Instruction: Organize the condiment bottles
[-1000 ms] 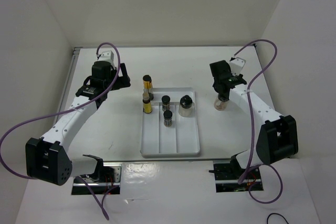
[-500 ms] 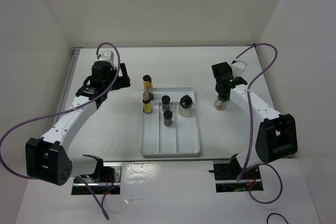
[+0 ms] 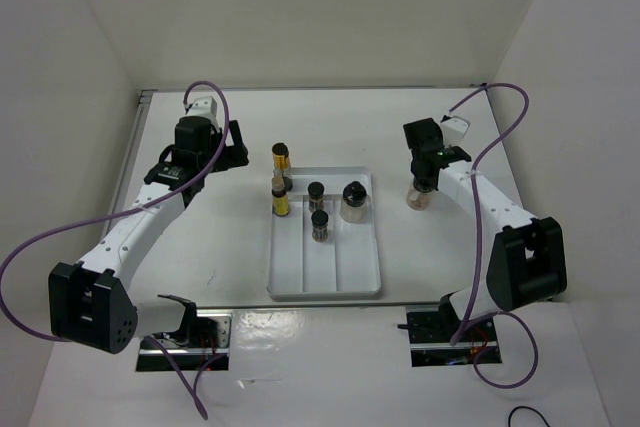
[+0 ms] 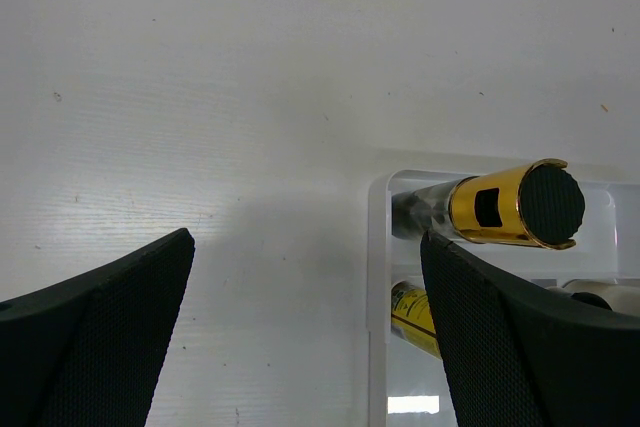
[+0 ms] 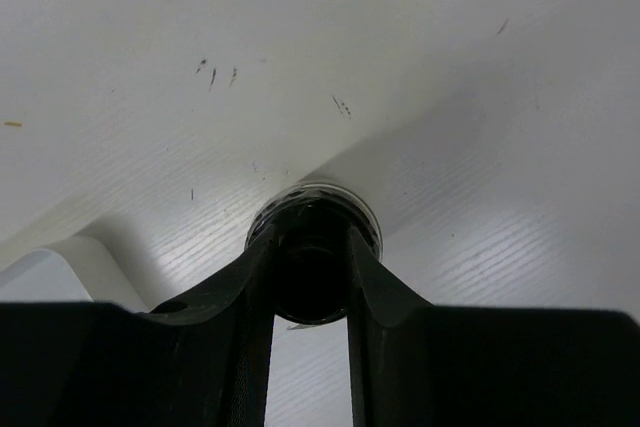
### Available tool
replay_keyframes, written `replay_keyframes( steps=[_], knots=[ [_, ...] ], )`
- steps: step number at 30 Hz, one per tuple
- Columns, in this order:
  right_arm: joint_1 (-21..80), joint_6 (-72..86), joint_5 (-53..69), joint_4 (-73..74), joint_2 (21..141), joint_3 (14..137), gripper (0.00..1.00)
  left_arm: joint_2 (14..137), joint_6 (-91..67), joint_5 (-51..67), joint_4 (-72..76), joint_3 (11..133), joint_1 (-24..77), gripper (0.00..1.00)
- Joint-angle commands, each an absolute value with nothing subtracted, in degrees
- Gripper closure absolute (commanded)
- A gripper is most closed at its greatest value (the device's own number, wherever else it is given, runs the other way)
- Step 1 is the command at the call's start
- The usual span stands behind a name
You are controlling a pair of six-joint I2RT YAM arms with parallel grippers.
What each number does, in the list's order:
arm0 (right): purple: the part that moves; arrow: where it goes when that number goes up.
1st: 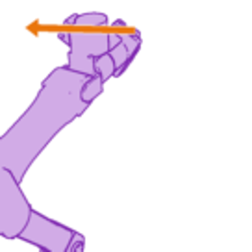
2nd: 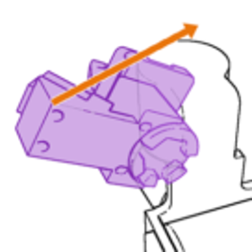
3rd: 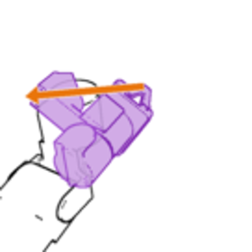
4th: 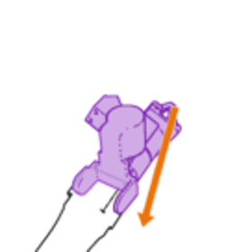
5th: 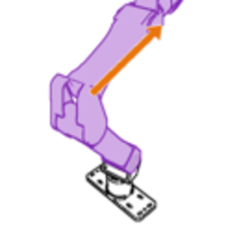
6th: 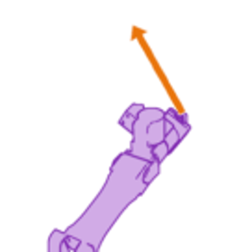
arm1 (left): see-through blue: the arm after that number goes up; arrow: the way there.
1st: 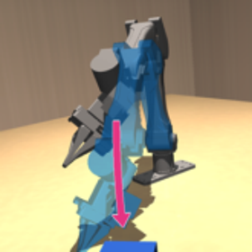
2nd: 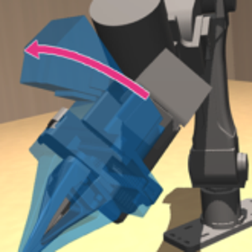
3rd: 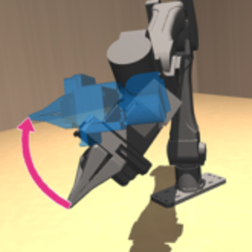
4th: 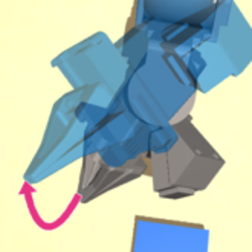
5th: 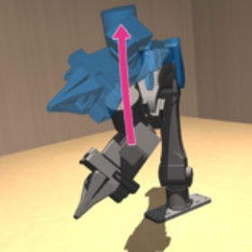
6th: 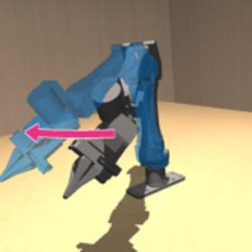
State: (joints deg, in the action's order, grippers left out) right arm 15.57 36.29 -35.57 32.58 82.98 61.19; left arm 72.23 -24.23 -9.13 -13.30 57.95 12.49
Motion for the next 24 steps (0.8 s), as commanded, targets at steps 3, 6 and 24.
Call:
replay_keyframes(
  steps=[3,6,24],
  knots=[
    [15.21,36.83,-35.16,32.17,83.58,60.82,0.85,71.02,-24.52,-9.58,-11.34,57.83,12.13,0.00],
    [15.21,36.83,-34.63,32.17,84.11,61.43,1.00,71.02,-24.52,-9.58,-11.34,57.83,12.13,0.00],
    [18.54,31.99,-29.36,36.21,73.83,65.48,1.00,69.87,-25.04,-9.05,-11.34,57.30,12.13,0.00]
  ],
)
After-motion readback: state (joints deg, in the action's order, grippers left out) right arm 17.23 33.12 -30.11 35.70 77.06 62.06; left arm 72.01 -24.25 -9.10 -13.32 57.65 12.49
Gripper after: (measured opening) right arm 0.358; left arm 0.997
